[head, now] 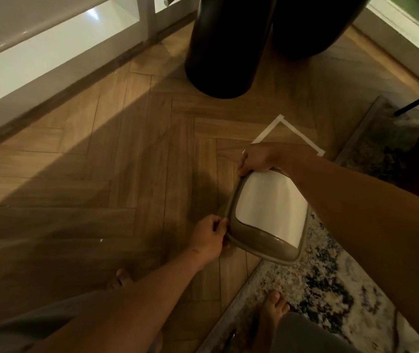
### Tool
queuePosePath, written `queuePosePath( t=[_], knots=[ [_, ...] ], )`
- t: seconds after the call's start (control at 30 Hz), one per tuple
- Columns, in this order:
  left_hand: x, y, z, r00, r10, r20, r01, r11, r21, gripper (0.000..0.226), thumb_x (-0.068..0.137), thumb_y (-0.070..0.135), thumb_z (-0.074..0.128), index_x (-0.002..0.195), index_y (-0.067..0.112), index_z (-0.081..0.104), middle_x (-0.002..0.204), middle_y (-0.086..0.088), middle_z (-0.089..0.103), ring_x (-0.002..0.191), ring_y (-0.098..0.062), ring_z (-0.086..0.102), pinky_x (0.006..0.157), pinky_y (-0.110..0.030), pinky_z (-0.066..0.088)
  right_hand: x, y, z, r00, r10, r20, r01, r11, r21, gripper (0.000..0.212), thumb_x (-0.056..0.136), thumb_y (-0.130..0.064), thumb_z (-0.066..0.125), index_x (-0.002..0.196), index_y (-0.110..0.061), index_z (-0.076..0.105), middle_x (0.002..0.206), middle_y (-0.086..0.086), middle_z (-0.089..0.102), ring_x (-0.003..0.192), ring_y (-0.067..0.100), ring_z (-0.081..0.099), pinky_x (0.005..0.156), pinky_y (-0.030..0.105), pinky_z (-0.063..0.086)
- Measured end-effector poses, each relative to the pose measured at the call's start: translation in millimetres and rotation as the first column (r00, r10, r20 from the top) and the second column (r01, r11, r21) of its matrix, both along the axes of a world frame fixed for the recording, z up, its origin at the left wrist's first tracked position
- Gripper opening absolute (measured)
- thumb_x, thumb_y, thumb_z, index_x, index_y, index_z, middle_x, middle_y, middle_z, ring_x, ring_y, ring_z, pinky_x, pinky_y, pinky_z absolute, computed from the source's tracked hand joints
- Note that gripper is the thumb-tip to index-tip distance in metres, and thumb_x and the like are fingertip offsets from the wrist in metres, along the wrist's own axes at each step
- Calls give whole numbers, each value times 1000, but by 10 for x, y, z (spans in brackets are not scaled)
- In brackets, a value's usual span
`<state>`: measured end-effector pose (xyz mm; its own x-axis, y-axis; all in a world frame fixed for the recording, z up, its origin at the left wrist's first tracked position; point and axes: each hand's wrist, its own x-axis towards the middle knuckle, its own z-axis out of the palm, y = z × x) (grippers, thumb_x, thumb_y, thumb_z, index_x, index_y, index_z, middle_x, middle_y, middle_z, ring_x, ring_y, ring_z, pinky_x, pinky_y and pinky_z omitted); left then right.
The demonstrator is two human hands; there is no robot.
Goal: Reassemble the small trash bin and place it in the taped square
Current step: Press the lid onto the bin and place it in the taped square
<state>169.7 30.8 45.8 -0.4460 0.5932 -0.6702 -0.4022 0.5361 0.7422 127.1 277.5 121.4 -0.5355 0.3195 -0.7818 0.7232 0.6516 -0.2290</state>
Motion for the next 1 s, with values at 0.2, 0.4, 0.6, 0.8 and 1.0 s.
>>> queuePosePath(
  t=[0.2,0.4,0.6,0.8,1.0],
  knots=[
    [32,9,30,1000,6,20,-6,1000,5,26,105,24,44,109,4,60,91,-8,64,71,-18,65,70,-35,59,13,2,-42,1000,-28,-6,28,999,20,17,88,-26,78,97,-12,79,106,6,75,103,24,70,94,40,58],
    [-127,-45,22,985,-140,-102,142,990,17,19,102,29,50,101,15,63,100,-9,68,83,-18,67,77,-33,59,119,-67,119,935,-124,-333,163,982,92,25,100,-32,65,100,-9,76,85,0,66,72,8,57,61,19,41],
    [-216,-4,166,946,-165,-279,188,980,58,60,90,58,57,140,27,47,139,3,55,127,-17,53,105,-39,47,789,-157,382,806,-108,-582,264,945,191,48,99,-47,63,138,-19,65,138,5,65,121,18,62,93,26,44],
    [-135,232,654,695,-387,-606,537,840,79,116,70,73,70,157,39,1,164,10,13,146,-15,24,115,-40,33,1767,-286,332,821,-236,-521,358,922,146,99,86,-79,54,165,-27,22,173,3,18,156,28,25,120,48,29],
    [42,348,574,571,-460,-680,609,793,-24,133,63,74,74,156,36,-14,164,15,-22,153,-17,0,118,-35,22,2061,-442,-32,801,-324,-503,377,926,3,125,76,-91,54,166,-28,-6,175,-5,-1,161,20,8,128,49,19]
  ],
)
